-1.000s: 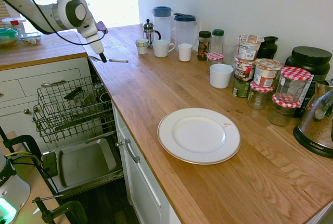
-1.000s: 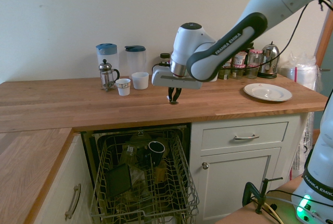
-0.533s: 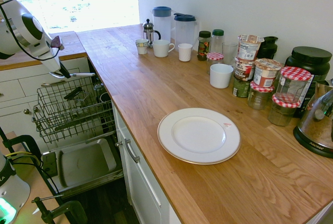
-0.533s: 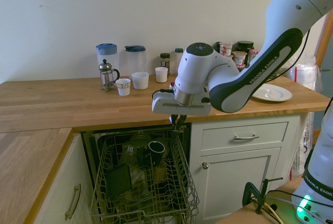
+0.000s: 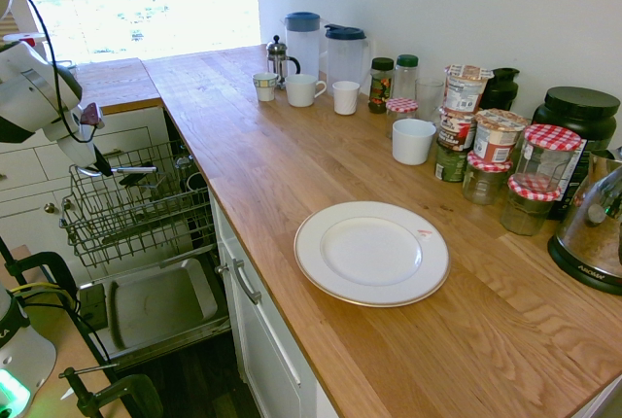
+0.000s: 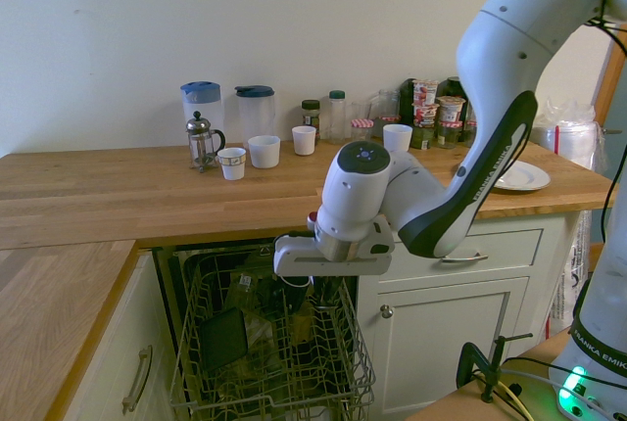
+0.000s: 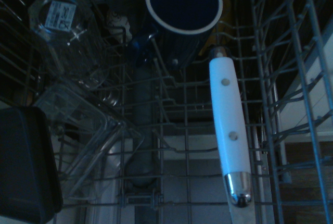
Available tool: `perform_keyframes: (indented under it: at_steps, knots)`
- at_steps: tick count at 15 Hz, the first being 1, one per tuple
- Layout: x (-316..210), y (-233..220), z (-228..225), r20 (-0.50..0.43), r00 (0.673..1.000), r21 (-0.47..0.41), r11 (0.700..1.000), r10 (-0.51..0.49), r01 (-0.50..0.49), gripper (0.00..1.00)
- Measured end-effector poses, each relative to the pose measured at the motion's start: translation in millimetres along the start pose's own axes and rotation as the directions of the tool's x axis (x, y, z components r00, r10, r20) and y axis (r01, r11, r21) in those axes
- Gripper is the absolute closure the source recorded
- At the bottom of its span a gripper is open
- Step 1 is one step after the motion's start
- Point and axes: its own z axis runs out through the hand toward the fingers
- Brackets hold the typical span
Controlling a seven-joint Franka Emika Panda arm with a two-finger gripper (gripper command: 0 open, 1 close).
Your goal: Put the spoon in the dishwasher
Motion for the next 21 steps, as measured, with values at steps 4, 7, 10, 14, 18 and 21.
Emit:
perform_keyframes:
  at_steps: [4,7,10,14,18,21]
  knots:
    - [6.9,-5.2,57.9,0.044,0.999,-0.064,0.998,0.005,-0.002,1.0]
    - [11.4,-3.1,93.5,0.038,0.999,-0.086,0.996,0.008,-0.004,1.0]
    - [14.6,3.1,120.4,0.029,0.999,-0.096,0.995,0.019,-0.016,1.0]
    - [16.2,14.9,145.9,0.029,1.0,-0.098,0.995,0.014,-0.011,0.0]
    - [19.4,12.1,146.2,0.011,1.0,-0.079,0.997,0.011,-0.01,0.0]
    - [21.2,11.9,147.1,0.007,1.0,-0.076,0.997,0.009,-0.009,0.0]
